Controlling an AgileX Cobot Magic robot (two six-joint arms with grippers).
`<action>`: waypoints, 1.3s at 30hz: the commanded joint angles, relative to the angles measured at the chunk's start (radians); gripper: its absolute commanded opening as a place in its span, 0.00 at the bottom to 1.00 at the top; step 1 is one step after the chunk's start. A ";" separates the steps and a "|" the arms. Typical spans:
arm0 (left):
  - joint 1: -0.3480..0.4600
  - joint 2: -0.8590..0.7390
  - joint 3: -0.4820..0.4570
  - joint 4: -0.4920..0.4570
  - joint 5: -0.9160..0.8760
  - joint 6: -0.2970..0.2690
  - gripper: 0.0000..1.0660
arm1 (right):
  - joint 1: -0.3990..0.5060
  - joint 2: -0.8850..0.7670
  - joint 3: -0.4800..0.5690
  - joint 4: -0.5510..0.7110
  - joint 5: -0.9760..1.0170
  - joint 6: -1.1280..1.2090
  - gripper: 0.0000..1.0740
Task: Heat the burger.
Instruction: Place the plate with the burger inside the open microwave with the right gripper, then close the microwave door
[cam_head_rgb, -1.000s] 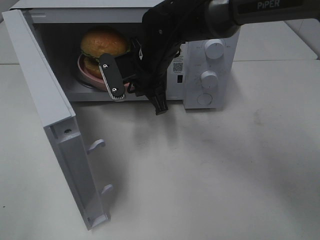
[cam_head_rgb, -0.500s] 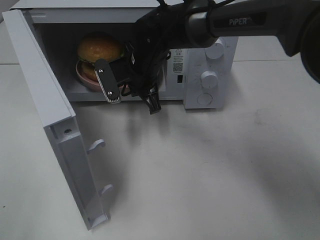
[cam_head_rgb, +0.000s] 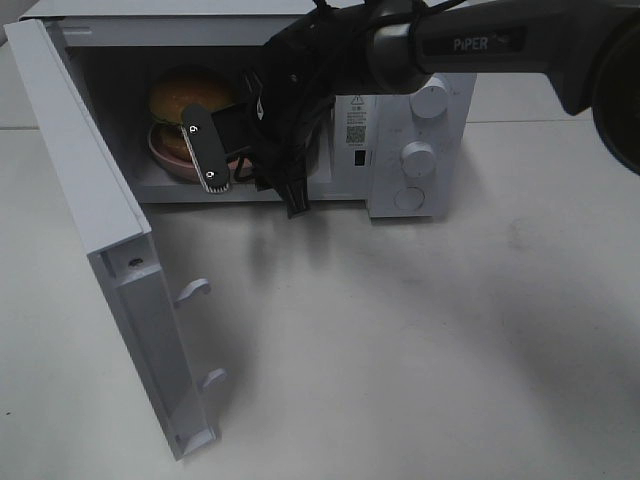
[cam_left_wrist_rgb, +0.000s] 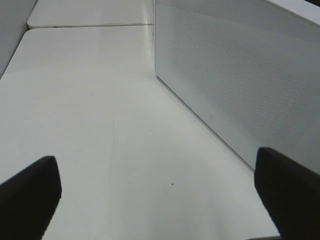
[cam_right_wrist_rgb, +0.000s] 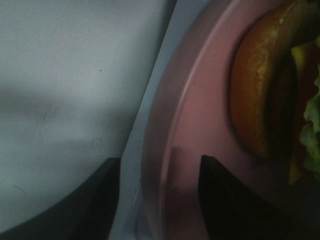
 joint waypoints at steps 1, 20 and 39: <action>-0.005 -0.024 0.003 0.000 -0.003 0.000 0.94 | -0.003 -0.002 -0.006 0.005 0.030 0.049 0.55; -0.005 -0.024 0.003 0.000 -0.003 0.000 0.94 | 0.016 -0.216 0.317 -0.005 -0.261 0.164 0.72; -0.005 -0.024 0.003 0.000 -0.003 0.000 0.94 | 0.016 -0.451 0.648 -0.024 -0.287 0.173 0.71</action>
